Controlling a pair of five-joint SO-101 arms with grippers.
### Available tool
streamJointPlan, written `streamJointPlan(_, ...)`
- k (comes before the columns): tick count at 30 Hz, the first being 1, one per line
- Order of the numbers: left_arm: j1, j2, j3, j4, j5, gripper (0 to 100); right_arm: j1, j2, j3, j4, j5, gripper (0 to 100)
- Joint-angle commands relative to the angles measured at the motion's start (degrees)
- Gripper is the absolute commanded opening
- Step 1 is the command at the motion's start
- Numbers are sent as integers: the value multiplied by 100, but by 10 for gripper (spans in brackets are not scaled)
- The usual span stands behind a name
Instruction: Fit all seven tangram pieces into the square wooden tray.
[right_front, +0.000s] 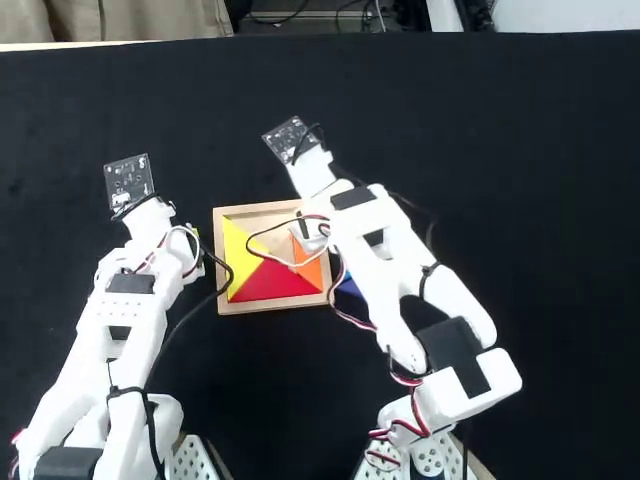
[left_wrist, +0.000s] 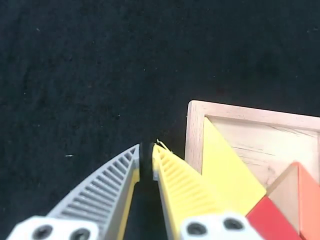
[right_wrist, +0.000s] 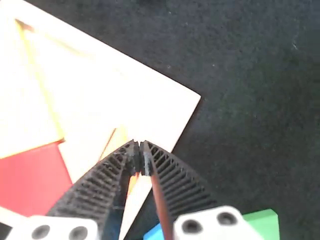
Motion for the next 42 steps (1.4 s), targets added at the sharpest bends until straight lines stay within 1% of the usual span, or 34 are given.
streamJointPlan(1,84,-149,-22,-62,-35,58,-114,22,-40,-211,18,11)
streamJointPlan(5,92,-149,-22,-62,-35,58,-88,259,-136,-237,44,11)
streamJointPlan(22,92,-141,-22,-88,-35,59,-132,286,-31,-53,53,11)
streamJointPlan(25,92,-141,-22,-97,-35,59,-62,92,-127,202,53,11)
streamJointPlan(30,92,-141,-22,-97,-35,59,466,-1121,-4,633,18,11)
streamJointPlan(35,92,-141,-22,-105,-35,61,993,-2123,1033,26,79,11)
streamJointPlan(36,92,-141,-22,-105,-35,61,1108,-2220,1191,-44,193,11)
streamJointPlan(38,92,-141,-22,-105,-35,61,1363,-2290,1244,114,404,16)
streamJointPlan(39,92,-141,-22,-105,-35,61,1530,-2264,1174,299,413,32)
streamJointPlan(42,92,-141,-22,-105,-35,62,1996,-1947,708,941,281,143)
